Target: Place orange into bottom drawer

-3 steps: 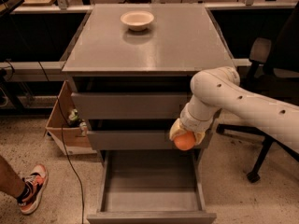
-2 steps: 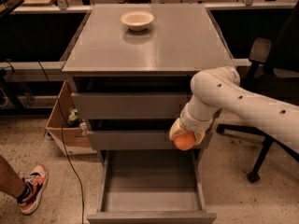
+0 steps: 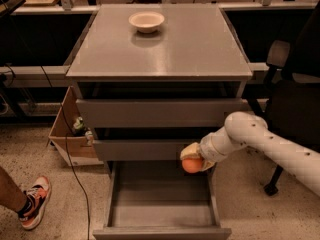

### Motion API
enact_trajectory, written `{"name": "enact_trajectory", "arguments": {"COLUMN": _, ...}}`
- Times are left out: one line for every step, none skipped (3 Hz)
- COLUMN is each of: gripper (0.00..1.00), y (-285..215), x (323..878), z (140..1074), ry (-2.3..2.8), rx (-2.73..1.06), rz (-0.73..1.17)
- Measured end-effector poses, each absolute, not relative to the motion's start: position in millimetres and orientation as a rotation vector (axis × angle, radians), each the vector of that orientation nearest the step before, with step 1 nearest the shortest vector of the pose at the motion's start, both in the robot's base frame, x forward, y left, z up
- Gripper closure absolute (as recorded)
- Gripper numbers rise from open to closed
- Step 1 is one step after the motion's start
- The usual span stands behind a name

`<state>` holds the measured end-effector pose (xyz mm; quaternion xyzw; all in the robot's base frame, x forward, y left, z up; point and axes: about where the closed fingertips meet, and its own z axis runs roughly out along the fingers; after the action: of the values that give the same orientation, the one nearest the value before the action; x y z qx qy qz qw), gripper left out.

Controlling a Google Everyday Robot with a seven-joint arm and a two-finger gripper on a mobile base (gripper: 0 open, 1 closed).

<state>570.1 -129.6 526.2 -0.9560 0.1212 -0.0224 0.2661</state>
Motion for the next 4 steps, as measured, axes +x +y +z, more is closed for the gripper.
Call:
{"name": "enact_trajectory", "arguments": {"gripper": 1.00, "y": -120.3, "x": 581.3, "z": 460.1, "ry": 0.374, "rx": -2.409, "rz": -0.073}}
{"name": "enact_trajectory", "arguments": {"gripper": 1.00, "y": -108.6, "x": 566.3, "z": 415.0, "ry": 0.388, "rx": -2.368, "rz": 0.001}}
{"name": "enact_trajectory", "arguments": {"gripper": 1.00, "y": -108.5, "x": 566.3, "z": 414.8, "ry": 0.388, "rx": -2.368, "rz": 0.001}}
{"name": "enact_trajectory", "arguments": {"gripper": 1.00, "y": -95.7, "x": 580.3, "z": 339.9, "ry": 0.428, "rx": -2.310, "rz": 0.012}}
